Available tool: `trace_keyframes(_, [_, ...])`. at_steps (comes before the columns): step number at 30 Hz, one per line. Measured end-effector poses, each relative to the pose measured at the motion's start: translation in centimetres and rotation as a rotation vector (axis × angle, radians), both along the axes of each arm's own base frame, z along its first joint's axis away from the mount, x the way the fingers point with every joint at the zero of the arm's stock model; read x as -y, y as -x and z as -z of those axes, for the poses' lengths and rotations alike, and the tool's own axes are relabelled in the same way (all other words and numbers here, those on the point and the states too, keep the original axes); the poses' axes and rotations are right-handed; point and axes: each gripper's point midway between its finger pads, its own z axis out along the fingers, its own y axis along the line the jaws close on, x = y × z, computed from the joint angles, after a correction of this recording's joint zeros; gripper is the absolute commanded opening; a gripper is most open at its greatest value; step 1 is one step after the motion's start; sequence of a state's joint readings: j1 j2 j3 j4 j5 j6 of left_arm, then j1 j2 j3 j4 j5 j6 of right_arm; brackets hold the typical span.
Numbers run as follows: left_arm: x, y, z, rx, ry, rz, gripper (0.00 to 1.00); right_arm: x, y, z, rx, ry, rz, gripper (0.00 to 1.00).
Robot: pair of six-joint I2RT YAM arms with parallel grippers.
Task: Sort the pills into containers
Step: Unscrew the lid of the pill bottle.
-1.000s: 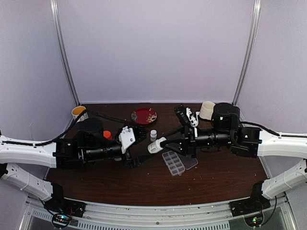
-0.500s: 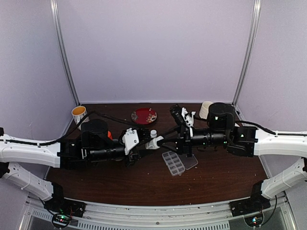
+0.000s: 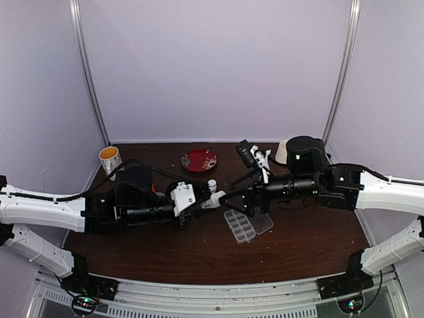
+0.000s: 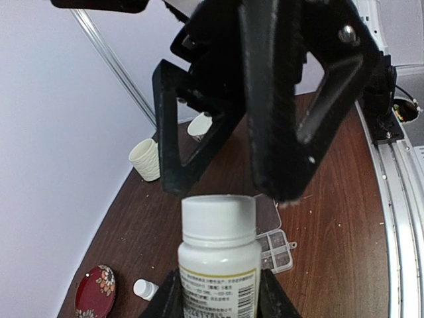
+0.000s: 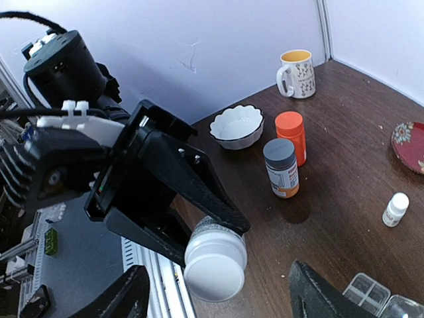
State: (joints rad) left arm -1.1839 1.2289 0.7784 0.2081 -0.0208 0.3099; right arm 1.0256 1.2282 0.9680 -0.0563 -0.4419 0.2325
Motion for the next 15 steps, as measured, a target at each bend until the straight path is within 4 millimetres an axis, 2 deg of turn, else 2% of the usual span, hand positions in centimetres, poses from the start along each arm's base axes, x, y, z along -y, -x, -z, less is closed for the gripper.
trace_keyframes(4, [0.2,-0.4,1.1,0.033,-0.046,-0.008,0.14,0.9,-0.5,0.0,-0.126,0.032,0.08,0.67])
trace_keyframes(8, [0.3,-0.4,1.9,0.079,-0.097,-0.01,0.13,1.7,-1.1,0.2,-0.272,0.061,0.156,0.66])
trace_keyframes(15, [0.6,-0.9,2.5,0.146,-0.157,-0.022,0.14,1.3,-1.7,1.3,-0.47,0.085,0.237,0.63])
